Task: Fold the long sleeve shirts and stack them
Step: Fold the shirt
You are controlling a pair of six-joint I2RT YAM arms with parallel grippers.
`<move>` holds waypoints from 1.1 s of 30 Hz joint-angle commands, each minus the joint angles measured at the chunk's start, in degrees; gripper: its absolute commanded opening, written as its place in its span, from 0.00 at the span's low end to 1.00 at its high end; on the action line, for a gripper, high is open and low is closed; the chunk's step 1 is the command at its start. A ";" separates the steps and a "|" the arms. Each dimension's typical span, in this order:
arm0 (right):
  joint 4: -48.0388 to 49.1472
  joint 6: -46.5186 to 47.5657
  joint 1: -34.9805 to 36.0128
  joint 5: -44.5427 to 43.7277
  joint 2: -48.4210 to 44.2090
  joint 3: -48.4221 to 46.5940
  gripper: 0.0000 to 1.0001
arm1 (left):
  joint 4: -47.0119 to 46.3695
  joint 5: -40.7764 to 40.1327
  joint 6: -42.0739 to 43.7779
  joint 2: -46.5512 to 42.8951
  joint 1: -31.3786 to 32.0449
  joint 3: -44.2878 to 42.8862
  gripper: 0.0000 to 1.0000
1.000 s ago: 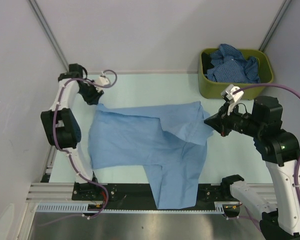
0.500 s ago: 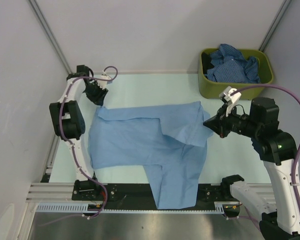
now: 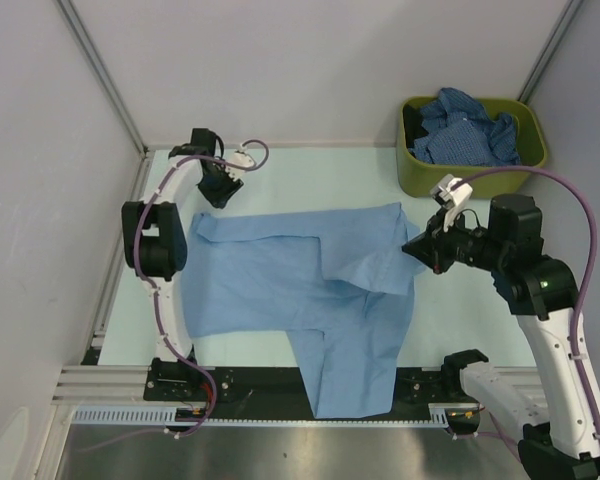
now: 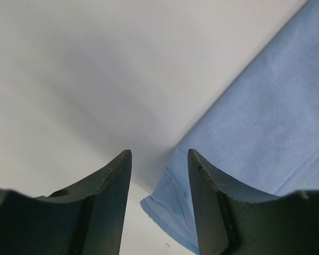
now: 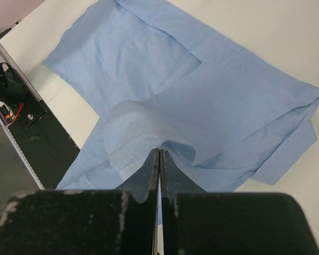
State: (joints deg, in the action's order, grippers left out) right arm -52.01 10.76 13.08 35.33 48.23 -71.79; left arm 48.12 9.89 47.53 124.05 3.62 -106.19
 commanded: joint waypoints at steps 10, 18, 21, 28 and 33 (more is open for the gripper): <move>18.70 -1.80 -0.08 -1.93 8.37 6.13 0.00 | 1.72 -14.63 3.72 3.57 -0.45 2.13 0.37; 19.23 -0.92 -0.16 -7.46 11.98 13.42 0.00 | 3.56 -19.56 0.20 2.96 -2.74 1.17 0.22; 18.79 0.31 -0.25 -10.63 12.68 15.89 0.00 | 7.50 -19.30 -4.27 3.39 -3.09 -1.98 0.23; 16.50 2.95 -1.83 -14.42 13.21 17.74 0.00 | 14.11 -15.87 -13.42 3.83 -6.95 -4.64 0.26; 15.45 3.47 -3.32 -13.01 12.24 17.65 0.00 | 15.24 -15.70 -14.74 6.64 -12.40 -6.64 0.17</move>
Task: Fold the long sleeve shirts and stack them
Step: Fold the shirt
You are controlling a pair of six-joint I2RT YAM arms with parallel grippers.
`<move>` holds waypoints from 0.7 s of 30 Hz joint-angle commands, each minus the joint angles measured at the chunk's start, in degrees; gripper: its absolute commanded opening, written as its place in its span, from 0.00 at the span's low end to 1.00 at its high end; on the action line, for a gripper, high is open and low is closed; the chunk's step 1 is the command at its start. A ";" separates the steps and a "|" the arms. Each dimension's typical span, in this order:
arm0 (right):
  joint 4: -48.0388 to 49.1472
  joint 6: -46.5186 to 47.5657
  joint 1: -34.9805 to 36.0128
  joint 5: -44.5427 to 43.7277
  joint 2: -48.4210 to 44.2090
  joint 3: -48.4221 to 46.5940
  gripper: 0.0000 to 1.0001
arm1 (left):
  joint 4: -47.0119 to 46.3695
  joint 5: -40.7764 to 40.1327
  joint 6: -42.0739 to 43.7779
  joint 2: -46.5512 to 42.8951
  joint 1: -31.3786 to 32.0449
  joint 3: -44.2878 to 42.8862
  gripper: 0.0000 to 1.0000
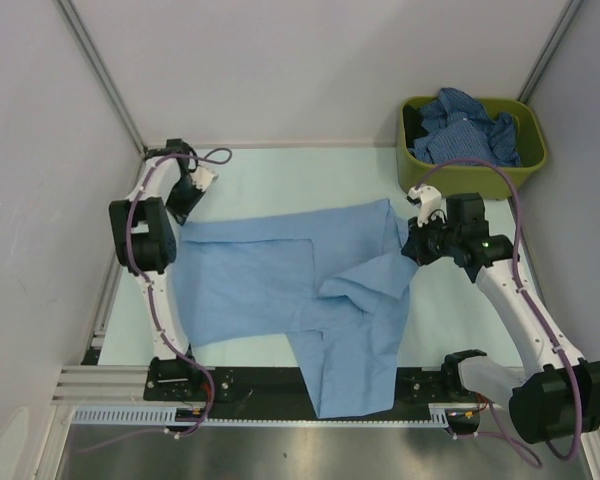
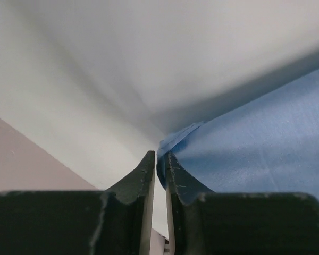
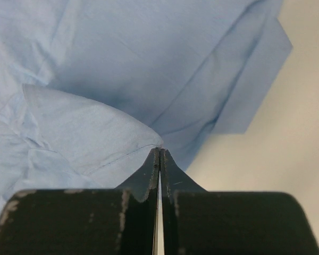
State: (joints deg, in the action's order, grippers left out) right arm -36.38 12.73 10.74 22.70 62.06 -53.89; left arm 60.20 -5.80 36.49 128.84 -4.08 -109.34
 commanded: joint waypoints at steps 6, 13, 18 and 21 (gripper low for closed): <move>-0.53 1.59 -1.34 0.33 -2.47 -0.16 0.00 | 9.05 17.44 -11.60 3.63 -10.51 -7.74 0.22; -2.73 3.96 -1.43 2.34 -4.14 -1.48 0.00 | 5.99 29.00 -10.93 -3.75 -13.15 -7.03 0.41; -3.09 2.39 -1.87 11.12 -7.21 -4.63 0.00 | 6.87 29.18 4.61 -7.89 -8.59 -2.58 0.60; 1.65 -3.66 -1.08 18.50 -9.15 -6.75 0.00 | 0.30 37.07 5.87 -16.40 -7.79 5.94 0.68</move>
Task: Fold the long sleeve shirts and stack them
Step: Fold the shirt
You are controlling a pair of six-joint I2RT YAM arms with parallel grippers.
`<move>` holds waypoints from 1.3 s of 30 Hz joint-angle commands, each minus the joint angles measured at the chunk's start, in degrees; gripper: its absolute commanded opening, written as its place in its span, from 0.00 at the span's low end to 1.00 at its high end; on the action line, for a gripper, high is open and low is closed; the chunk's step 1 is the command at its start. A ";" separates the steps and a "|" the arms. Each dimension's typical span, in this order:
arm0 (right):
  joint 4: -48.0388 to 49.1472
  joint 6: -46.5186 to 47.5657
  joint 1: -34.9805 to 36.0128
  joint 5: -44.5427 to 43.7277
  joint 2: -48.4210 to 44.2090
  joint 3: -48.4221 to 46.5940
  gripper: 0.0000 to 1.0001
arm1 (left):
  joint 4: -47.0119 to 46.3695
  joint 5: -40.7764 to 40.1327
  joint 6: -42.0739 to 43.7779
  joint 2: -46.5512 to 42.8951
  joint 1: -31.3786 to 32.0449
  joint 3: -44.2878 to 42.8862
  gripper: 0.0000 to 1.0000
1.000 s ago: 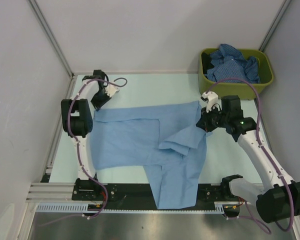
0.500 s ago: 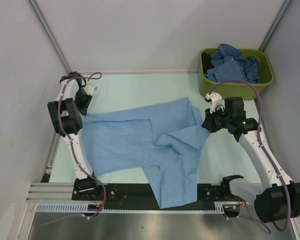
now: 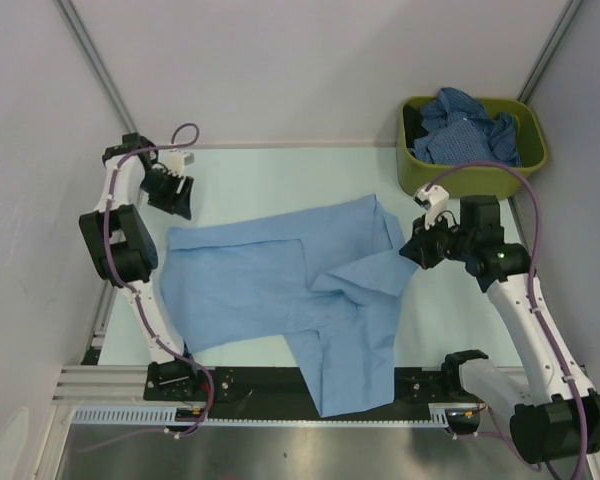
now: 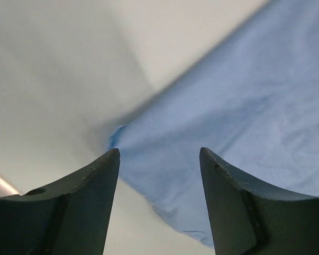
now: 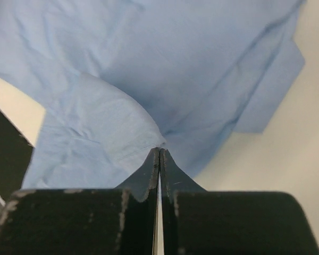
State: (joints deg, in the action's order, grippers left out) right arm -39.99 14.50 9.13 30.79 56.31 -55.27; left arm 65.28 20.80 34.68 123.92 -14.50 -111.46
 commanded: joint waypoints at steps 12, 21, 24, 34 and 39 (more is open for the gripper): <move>17.04 -5.18 13.20 11.48 13.01 -14.34 0.00 | -34.90 36.00 -2.81 -49.72 2.98 40.01 0.99; 33.45 -27.57 18.73 10.00 22.08 -12.77 0.00 | -48.56 14.38 -4.96 -72.74 27.99 63.28 0.99; 39.43 -34.52 22.15 7.73 25.94 -12.50 0.00 | -50.60 10.85 -9.96 -75.49 32.94 67.07 1.00; 36.60 -36.48 27.53 4.44 47.64 -27.03 0.24 | -48.94 -4.80 -26.32 -75.05 34.89 72.79 0.99; 27.50 -31.21 20.86 9.64 49.09 -28.86 0.53 | -48.40 -4.71 -27.82 -70.15 34.98 73.32 0.99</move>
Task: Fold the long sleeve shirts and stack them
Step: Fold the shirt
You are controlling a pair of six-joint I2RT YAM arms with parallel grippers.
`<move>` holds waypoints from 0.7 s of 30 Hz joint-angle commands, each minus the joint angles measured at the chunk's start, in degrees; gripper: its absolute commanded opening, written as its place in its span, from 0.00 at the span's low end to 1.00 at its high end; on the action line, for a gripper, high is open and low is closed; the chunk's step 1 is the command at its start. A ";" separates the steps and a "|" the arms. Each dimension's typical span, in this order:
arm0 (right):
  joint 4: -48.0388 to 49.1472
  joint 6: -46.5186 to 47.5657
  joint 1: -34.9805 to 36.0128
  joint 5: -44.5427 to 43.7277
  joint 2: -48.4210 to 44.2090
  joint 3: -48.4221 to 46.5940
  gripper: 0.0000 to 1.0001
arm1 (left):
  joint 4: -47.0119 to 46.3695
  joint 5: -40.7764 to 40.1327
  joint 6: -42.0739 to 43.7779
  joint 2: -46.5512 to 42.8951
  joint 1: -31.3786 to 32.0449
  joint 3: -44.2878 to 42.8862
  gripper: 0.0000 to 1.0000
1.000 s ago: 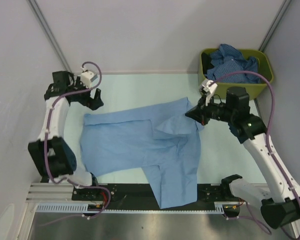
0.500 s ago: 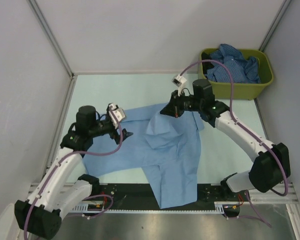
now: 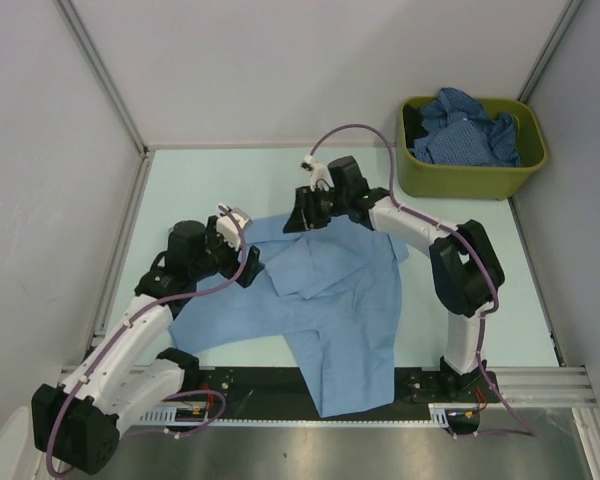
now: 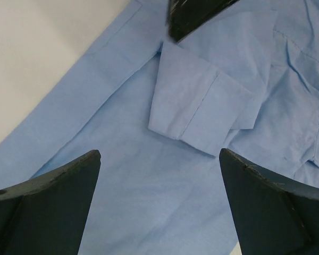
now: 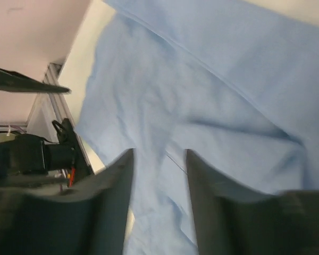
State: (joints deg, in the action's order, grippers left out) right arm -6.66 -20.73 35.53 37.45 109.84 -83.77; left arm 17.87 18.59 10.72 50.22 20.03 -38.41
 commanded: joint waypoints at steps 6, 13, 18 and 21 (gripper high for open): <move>-15.57 15.80 -10.21 2.80 -9.81 5.35 0.57 | -3.63 -6.00 -2.12 13.14 9.56 -3.16 0.94; -19.27 20.55 -14.70 1.31 -10.79 10.64 0.48 | -7.23 -16.65 9.04 25.26 26.01 -5.53 0.91; -21.11 20.56 -16.28 1.05 -8.07 10.55 0.46 | -9.25 -20.78 11.34 36.08 29.19 -8.96 0.85; -22.17 22.40 -16.89 1.13 -6.31 11.52 0.44 | -11.18 -23.94 12.39 39.25 29.19 -8.78 0.79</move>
State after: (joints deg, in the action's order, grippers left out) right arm -26.39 -1.34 19.38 38.41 101.16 -72.86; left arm 10.31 0.71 19.88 86.96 49.01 -45.36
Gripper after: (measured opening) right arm 0.455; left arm 0.828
